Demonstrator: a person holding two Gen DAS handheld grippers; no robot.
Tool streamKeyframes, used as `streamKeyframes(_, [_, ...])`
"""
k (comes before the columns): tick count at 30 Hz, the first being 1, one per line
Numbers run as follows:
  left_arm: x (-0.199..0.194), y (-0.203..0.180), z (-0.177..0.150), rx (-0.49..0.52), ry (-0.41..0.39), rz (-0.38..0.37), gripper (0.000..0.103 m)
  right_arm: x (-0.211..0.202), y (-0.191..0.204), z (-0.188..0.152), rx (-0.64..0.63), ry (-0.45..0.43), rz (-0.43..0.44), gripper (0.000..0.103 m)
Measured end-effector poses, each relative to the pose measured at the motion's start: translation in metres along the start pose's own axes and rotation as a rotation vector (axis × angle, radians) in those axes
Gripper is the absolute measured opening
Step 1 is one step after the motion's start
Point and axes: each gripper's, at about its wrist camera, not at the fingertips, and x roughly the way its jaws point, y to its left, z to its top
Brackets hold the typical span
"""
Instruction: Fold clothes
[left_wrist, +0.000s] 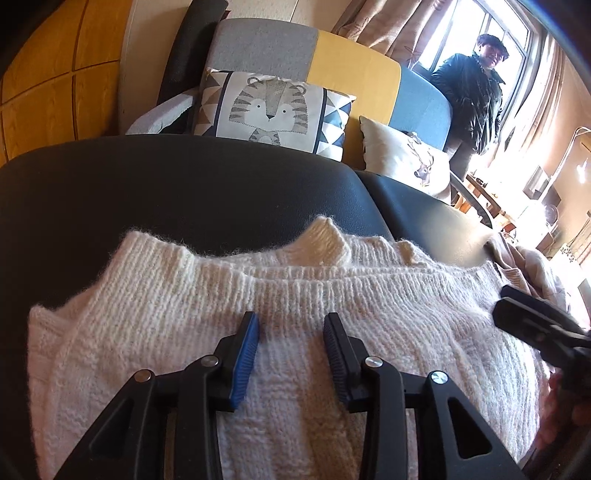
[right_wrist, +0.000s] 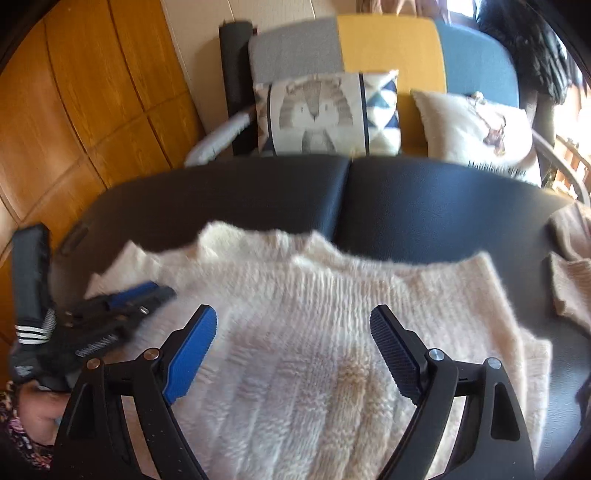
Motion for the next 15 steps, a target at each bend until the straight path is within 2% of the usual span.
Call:
streamKeyframes(4, [0.0, 0.003, 0.001, -0.013, -0.004, -0.017, 0.037, -0.008, -0.007, -0.006, -0.009, 0.001, -0.08, 0.088])
streamKeyframes(11, [0.0, 0.003, 0.001, -0.016, -0.008, -0.02, 0.037, 0.002, -0.043, -0.022, 0.126, 0.025, -0.129, 0.087])
streamKeyframes(15, [0.0, 0.0, -0.001, -0.015, -0.012, -0.016, 0.037, 0.009, -0.042, -0.03, 0.089, 0.025, -0.157, 0.09])
